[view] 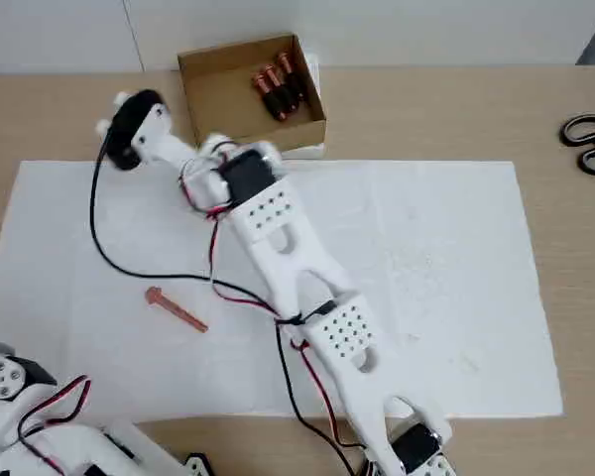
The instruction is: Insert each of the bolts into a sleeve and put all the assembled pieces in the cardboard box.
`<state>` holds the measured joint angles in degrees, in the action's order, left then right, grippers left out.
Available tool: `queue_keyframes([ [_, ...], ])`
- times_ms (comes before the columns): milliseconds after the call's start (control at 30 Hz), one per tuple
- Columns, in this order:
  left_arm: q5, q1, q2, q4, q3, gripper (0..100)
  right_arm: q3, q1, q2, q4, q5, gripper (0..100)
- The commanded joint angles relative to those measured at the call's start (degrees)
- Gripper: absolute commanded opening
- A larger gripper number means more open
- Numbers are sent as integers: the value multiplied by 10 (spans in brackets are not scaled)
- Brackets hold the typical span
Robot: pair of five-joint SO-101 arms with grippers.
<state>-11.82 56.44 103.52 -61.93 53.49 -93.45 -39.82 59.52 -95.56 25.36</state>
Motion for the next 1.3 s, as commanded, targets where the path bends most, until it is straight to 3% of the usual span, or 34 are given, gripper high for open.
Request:
queue_keyframes([
  [0, -2, -40, 4, -8, -19, 7, -30, 41, -77, -29, 0, 3],
  [733, 0, -471, 4, -11, -14, 7, -28, 173, -400, -38, -21, 3],
  [833, 0, -494, 3, -11, -10, 7, -28, 203, -430, -38, -25, 3],
  [1033, 0, -497, 3, -11, 9, 7, -29, 272, -467, -38, -113, 3],
  [1267, 0, -499, 3, -7, 7, 7, 47, 278, -616, -41, -117, 3],
])
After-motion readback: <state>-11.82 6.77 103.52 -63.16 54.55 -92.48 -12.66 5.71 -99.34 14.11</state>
